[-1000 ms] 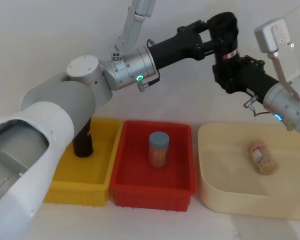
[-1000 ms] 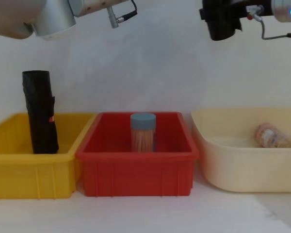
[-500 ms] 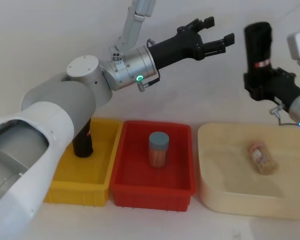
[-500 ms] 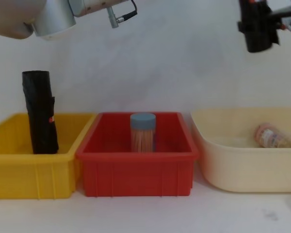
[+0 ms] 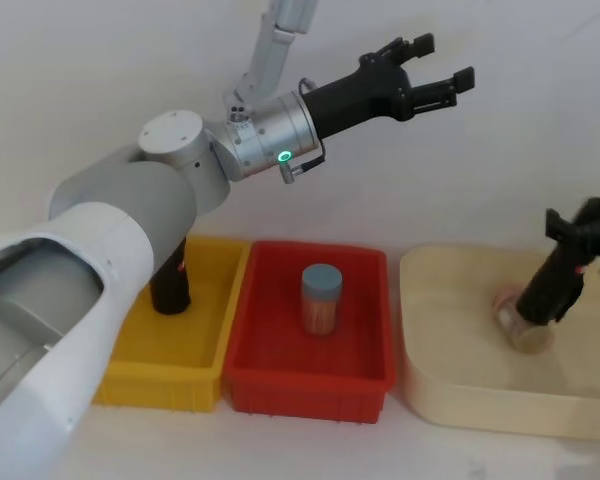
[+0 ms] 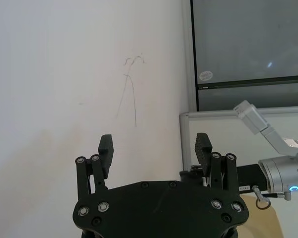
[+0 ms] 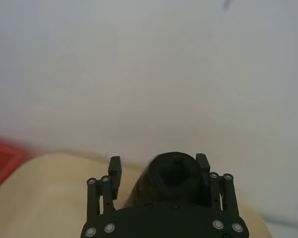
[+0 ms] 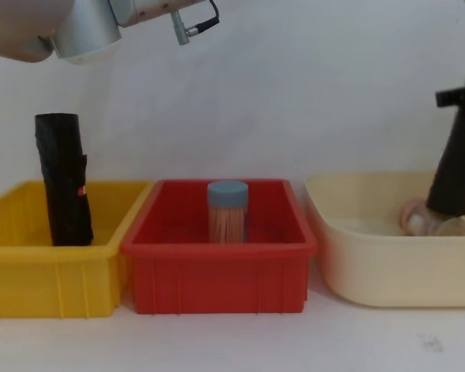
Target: Pick up the garbage bag with the one hand and transfer it to the other hand.
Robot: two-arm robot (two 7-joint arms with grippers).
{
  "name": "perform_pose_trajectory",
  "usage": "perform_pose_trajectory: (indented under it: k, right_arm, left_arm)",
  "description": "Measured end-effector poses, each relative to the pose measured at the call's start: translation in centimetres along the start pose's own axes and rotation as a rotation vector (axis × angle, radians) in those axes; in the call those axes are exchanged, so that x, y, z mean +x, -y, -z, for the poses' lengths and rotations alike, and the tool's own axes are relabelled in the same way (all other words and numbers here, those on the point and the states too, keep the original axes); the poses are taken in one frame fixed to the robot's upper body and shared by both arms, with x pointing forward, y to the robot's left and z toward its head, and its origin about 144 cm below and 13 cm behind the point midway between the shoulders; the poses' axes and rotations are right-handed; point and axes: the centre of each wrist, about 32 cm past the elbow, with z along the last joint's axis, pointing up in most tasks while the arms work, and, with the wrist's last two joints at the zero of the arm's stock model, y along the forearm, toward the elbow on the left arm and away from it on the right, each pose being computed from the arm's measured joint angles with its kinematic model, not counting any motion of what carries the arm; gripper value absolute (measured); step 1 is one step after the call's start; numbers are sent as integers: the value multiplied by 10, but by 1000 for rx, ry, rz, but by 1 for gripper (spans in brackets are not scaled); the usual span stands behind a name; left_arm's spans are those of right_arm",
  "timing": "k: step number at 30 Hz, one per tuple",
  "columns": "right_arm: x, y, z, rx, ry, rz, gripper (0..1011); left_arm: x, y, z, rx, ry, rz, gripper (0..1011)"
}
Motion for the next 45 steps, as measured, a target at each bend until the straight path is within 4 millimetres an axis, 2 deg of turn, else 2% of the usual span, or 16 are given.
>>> perform_pose_trajectory:
  k: [1, 5, 15, 32, 37, 45]
  right_arm:
    - [2, 1, 3, -13, -9, 7, 921]
    - [6, 3, 8, -34, -26, 20, 1002]
    - [13, 8, 18, -79, -60, 47, 999]
    - [17, 11, 22, -101, -78, 61, 999]
    - [16, 11, 20, -92, -84, 59, 999]
    - [17, 16, -1, -13, -126, 55, 999]
  left_arm:
    - [0, 0, 0, 0, 0, 0, 1000]
    - [0, 0, 0, 0, 0, 0, 1000]
    - [0, 0, 0, 0, 0, 0, 1000]
    - [0, 0, 0, 0, 0, 0, 1000]
    - [0, 0, 0, 0, 0, 0, 1000]
    - [0, 0, 0, 0, 0, 0, 1000]
